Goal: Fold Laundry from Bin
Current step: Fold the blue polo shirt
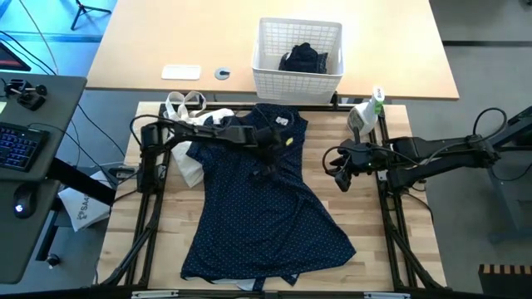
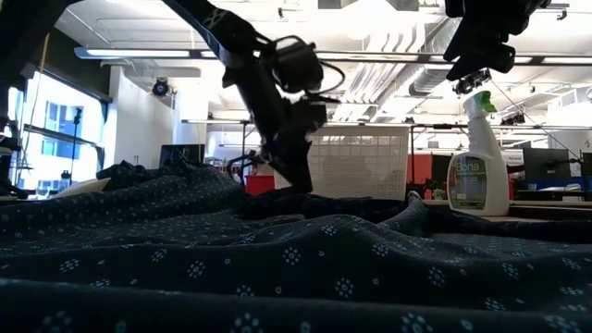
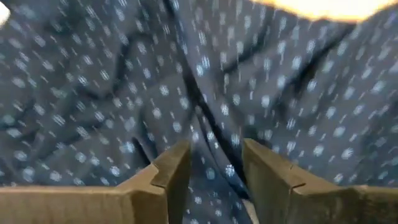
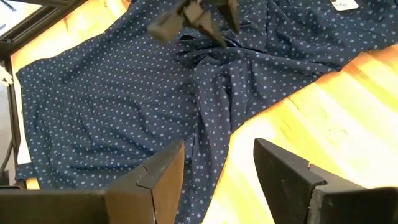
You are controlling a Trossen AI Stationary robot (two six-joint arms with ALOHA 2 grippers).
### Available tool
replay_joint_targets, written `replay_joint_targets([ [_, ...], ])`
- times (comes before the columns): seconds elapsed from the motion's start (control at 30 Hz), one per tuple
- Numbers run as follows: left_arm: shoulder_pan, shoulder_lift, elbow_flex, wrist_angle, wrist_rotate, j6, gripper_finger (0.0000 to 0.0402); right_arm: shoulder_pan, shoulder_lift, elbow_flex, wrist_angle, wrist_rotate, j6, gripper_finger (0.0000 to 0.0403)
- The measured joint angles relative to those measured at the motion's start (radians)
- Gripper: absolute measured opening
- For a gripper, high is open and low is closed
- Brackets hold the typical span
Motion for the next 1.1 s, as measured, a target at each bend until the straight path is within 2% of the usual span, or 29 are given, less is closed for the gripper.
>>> replay_joint_targets([
  [0.1,-0.023,0.026,0.0,-0.005,-0.051,0.018,0.0131,0.0,0.0,0.0,0.0,-0.001,0.0,0.0188],
  [0.27,-0.07,0.03,0.006,-0.095,-0.319,-0.039,0.009,0.0,0.0,0.0,0.001,-0.003,0.008,0.0188],
  [0.47,-0.113,-0.005,0.019,-0.18,-0.387,-0.139,0.0009,0.0,0.0,0.0,0.006,-0.002,0.009,0.0188],
  [0.67,-0.182,-0.08,0.015,-0.271,-0.548,-0.379,0.0001,0.0,0.001,0.0,0.009,-0.008,0.019,0.0188],
  [0.77,-0.211,-0.135,-0.017,-0.284,-0.591,-0.511,0.0001,0.0,0.001,0.0,0.009,-0.014,0.018,0.0188],
  [0.93,-0.229,-0.231,-0.139,-0.293,-0.625,-0.732,0.0,0.0,0.001,0.0,0.007,-0.014,0.001,0.0188],
  [1.1,-0.225,-0.308,-0.284,-0.263,-0.553,-0.937,0.0002,0.0,0.001,0.0,0.006,-0.013,-0.021,0.0188],
])
